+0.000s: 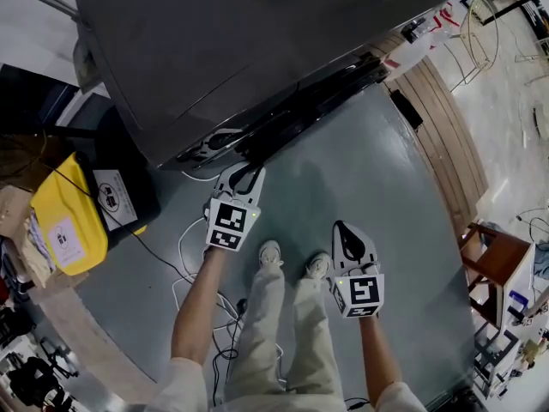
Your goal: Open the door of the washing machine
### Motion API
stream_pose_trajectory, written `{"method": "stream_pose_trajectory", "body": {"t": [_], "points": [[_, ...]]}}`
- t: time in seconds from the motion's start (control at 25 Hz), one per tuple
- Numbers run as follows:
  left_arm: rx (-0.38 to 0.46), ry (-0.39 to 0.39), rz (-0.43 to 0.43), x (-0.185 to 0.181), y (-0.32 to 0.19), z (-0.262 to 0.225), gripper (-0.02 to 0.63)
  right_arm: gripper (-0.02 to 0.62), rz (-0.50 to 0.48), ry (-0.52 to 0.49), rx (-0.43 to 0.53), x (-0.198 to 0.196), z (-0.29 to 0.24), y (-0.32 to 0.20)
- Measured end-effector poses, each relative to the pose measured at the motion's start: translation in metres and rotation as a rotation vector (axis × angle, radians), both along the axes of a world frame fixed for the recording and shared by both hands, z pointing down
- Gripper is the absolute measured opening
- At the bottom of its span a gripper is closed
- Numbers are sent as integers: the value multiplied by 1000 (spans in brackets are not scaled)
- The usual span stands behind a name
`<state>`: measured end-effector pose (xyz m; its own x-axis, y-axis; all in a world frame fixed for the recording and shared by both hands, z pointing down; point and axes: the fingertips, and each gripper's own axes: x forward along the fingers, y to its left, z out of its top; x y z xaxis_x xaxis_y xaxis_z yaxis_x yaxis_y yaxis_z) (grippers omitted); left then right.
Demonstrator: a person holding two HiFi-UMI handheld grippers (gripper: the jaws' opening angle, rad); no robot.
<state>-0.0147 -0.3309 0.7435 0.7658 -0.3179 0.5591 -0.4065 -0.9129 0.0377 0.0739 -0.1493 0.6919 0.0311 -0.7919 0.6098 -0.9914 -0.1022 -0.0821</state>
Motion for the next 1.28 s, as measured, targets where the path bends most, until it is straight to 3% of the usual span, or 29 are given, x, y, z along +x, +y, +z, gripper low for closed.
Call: {"method": "stream_pose_trajectory", "body": {"t": [1.28], "points": [[39, -18, -73, 1, 4, 2, 55, -2, -27, -20, -13, 16, 11, 36]]}}
